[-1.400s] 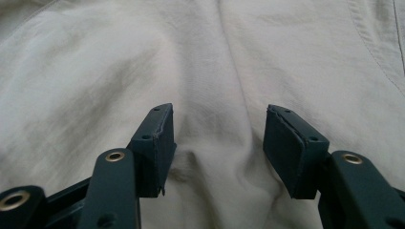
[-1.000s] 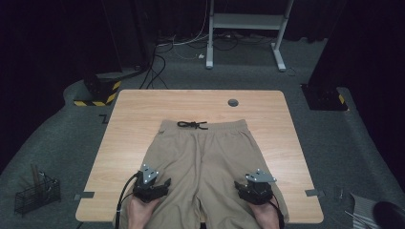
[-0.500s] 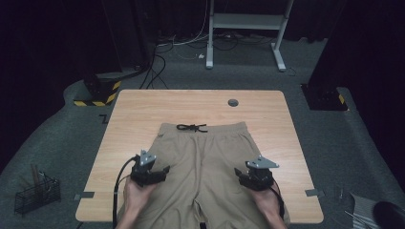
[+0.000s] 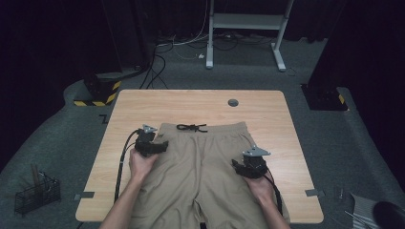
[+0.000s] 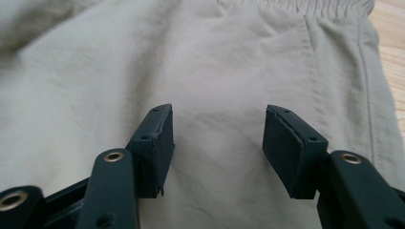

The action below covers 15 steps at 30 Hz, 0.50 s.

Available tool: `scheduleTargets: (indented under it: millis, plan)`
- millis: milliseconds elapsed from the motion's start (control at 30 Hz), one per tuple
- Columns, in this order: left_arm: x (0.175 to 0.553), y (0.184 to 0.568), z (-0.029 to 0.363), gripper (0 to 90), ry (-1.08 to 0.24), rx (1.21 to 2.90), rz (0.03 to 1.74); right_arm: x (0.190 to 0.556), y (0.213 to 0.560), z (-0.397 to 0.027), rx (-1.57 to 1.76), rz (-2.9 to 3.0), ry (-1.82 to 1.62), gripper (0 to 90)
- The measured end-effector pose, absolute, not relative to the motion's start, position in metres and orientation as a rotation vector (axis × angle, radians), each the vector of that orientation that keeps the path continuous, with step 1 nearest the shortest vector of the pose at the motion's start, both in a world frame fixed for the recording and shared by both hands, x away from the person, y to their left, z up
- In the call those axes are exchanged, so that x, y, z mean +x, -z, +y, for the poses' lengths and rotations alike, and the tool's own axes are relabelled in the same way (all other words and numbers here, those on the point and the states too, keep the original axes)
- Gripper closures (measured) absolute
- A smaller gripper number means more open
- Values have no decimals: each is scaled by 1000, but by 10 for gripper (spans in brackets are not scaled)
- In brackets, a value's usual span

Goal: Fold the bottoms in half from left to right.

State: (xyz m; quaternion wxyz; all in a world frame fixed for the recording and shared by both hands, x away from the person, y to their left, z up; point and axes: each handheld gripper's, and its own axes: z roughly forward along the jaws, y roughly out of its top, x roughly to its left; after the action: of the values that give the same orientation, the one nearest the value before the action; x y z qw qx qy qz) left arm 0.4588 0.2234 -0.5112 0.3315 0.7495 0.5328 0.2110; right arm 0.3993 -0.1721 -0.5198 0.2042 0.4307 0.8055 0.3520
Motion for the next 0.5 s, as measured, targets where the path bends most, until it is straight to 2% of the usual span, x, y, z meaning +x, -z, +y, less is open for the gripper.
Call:
scheduleTargets:
  millis: [133,300,333,400,433,467,500]
  plan:
    - [463,520,224,276,-519,1968,1406,400,523,-171,1198,2250,-963,437]
    - [462,521,221,295,-564,1993,1402,400,523,-170,1199,2252,-963,430]
    - [461,520,221,325,-558,1999,1383,400,523,-170,1199,2252,-963,430]
    - [459,519,219,457,-546,2016,1330,400,523,-170,1198,2252,-962,430]
    - [458,519,218,570,-539,2023,1316,400,523,-170,1198,2252,-962,430]
    - [458,518,217,570,-531,2027,1308,400,523,-170,1198,2252,-962,430]
    - [457,518,216,625,-524,2027,1305,400,523,-170,1198,2251,-961,430]
